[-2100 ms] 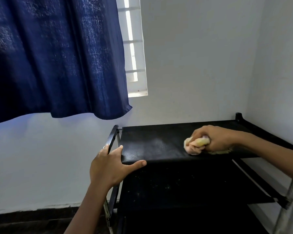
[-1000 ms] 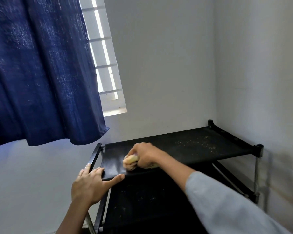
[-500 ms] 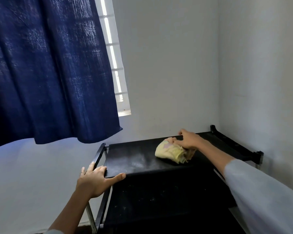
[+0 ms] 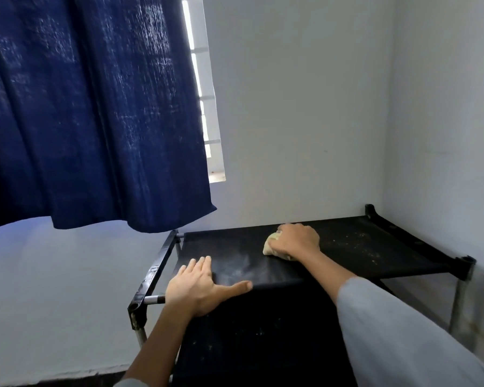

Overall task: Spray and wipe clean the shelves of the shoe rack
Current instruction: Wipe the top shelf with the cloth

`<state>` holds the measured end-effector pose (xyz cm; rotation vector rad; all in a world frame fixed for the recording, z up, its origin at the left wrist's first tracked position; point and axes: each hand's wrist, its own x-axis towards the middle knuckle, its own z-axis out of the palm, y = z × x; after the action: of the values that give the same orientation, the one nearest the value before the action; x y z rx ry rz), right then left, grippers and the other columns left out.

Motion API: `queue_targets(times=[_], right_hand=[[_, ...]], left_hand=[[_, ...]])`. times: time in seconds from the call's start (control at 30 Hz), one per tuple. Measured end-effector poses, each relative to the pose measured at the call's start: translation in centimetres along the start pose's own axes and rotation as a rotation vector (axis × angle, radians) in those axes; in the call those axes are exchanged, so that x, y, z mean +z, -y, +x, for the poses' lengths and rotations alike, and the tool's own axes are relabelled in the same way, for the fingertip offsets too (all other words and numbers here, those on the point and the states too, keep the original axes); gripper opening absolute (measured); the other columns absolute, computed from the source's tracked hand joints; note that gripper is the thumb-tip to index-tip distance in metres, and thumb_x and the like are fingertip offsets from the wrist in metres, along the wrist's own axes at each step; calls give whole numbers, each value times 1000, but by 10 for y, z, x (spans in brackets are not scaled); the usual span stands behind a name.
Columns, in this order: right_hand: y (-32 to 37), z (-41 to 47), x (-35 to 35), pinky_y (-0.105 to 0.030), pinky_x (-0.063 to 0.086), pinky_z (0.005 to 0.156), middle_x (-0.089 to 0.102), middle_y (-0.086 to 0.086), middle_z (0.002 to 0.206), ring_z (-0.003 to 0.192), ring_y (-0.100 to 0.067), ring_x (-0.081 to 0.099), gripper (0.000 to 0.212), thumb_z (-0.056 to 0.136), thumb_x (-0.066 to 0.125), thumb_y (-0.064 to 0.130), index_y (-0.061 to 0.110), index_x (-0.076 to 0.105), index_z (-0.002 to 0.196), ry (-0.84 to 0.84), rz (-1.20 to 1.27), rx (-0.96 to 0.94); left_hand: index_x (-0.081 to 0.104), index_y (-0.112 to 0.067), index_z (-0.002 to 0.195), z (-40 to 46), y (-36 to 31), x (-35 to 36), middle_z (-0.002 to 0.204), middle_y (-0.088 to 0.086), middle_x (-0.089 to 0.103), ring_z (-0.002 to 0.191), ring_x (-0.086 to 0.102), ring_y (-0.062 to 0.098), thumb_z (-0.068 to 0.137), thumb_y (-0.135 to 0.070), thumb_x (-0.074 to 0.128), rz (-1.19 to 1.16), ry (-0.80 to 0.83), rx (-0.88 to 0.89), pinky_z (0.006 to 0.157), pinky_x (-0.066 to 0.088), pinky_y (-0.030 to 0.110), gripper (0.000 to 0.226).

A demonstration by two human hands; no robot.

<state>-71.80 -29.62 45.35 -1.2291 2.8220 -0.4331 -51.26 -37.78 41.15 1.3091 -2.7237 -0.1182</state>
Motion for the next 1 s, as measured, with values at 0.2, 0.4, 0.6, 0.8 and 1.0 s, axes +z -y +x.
queue_targets(times=[0.2, 0.4, 0.6, 0.8, 1.0], right_hand=[[31, -10, 7, -35, 49, 86, 62, 0, 119, 108, -27, 58, 43, 79, 58, 51, 43, 58, 121, 168, 12, -354], [-29, -31, -27, -37, 58, 80, 70, 12, 93, 86, -13, 67, 30, 66, 76, 44, 56, 62, 90, 378, 103, -422], [-100, -27, -41, -34, 54, 86, 68, 12, 98, 91, -12, 65, 52, 69, 79, 45, 44, 60, 117, 248, 52, -220], [-47, -33, -17, -34, 54, 87, 69, 17, 99, 93, -8, 65, 62, 50, 84, 52, 48, 65, 109, 179, 244, -325], [71, -9, 31, -24, 45, 90, 65, 10, 119, 108, -15, 59, 67, 57, 86, 48, 43, 63, 120, 127, 352, -479]], left_hand=[[7, -21, 151, -3, -1, 0, 159, -7, 12, 145, 10, 12, 23, -107, 22, -21, -22, -26, 115, 19, 37, 155], [9, -18, 151, -6, -1, -2, 158, -6, 13, 145, 12, 15, 20, -108, 23, -38, 22, -64, 113, 21, 41, 159], [-1, -22, 151, -2, -3, -6, 159, -7, -3, 146, -6, 16, 20, -107, 18, -35, 127, -23, 119, 1, 45, 158], [-4, -20, 151, -3, -4, -7, 159, -6, -5, 146, -5, 15, 19, -107, 19, -28, 144, -2, 119, 4, 44, 160], [-11, -7, 149, -8, -5, -12, 160, 8, 0, 146, 6, 20, 15, -104, 34, -119, 134, -113, 117, 19, 41, 171]])
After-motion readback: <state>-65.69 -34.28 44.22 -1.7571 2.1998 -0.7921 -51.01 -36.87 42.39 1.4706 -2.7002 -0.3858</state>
